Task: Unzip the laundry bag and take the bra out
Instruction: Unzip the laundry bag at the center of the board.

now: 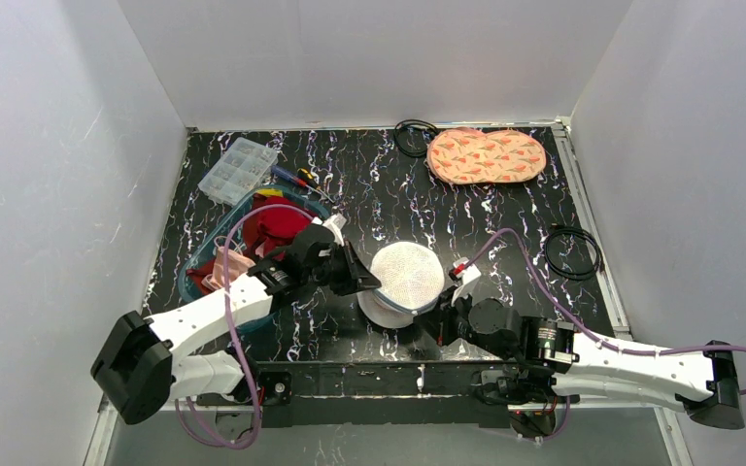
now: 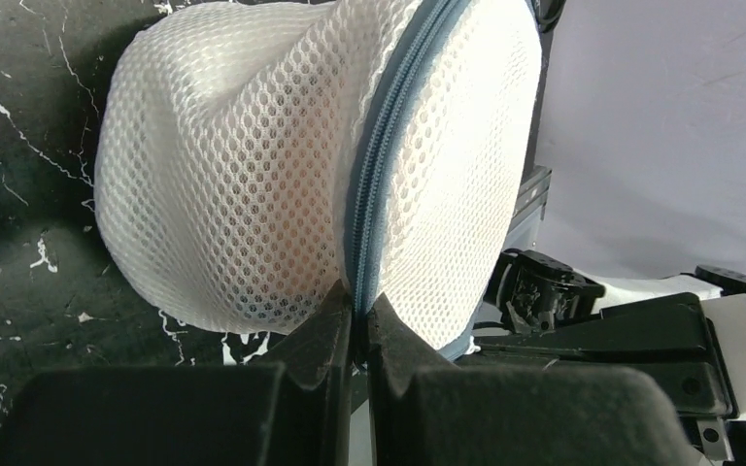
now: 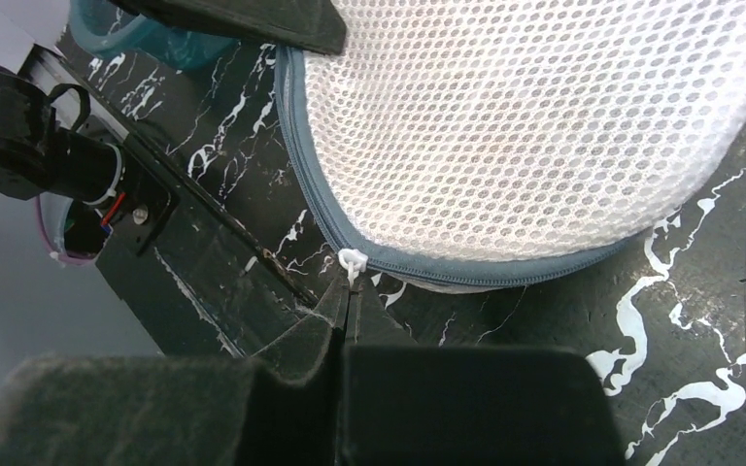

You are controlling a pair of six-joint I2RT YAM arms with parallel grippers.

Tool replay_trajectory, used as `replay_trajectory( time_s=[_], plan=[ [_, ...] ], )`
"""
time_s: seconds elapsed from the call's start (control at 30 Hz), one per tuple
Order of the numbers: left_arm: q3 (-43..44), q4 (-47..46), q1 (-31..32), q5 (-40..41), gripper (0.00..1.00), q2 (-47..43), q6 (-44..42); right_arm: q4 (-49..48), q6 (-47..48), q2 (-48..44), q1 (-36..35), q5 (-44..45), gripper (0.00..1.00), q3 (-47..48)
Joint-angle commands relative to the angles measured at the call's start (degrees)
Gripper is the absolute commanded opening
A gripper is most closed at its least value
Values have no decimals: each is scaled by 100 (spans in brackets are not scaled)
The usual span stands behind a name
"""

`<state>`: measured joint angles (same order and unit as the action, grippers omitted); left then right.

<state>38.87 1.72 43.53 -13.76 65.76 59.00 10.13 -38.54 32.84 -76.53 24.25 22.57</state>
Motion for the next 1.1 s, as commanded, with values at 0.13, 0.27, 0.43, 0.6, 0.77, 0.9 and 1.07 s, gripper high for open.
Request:
replay_trajectory(
  time_s=[0.13, 0.27, 0.43, 0.6, 0.77, 0.9, 1.07],
  plan=[
    [-180, -358, -134, -313, 30, -372, -123, -388, 27, 108, -27, -99, 1, -108],
    [-368, 120, -104, -63, 61, -1147, 114, -581, 48, 258, -27, -260, 1, -16],
    [-506, 869, 344, 536, 75, -2048, 519, -961, 81, 561, -25, -429, 1, 143],
    [-424, 1315, 1327, 1502, 76, -2221, 1012, -1394, 128, 1031, -23, -521, 1, 333],
    [-517, 1241, 2038, 2370, 76, -1975, 1800, -1702, 161, 1412, -22, -573, 1, 592],
    [-551, 851, 2168, 2656, 74, -1667, 2129, -1891, 139, 1650, -28, -668, 1, 749],
    [-244, 1040, 2169, 3014, 73, -1347, 2238, -2050, 53, 1769, -28, -832, 1, 726]
  ],
)
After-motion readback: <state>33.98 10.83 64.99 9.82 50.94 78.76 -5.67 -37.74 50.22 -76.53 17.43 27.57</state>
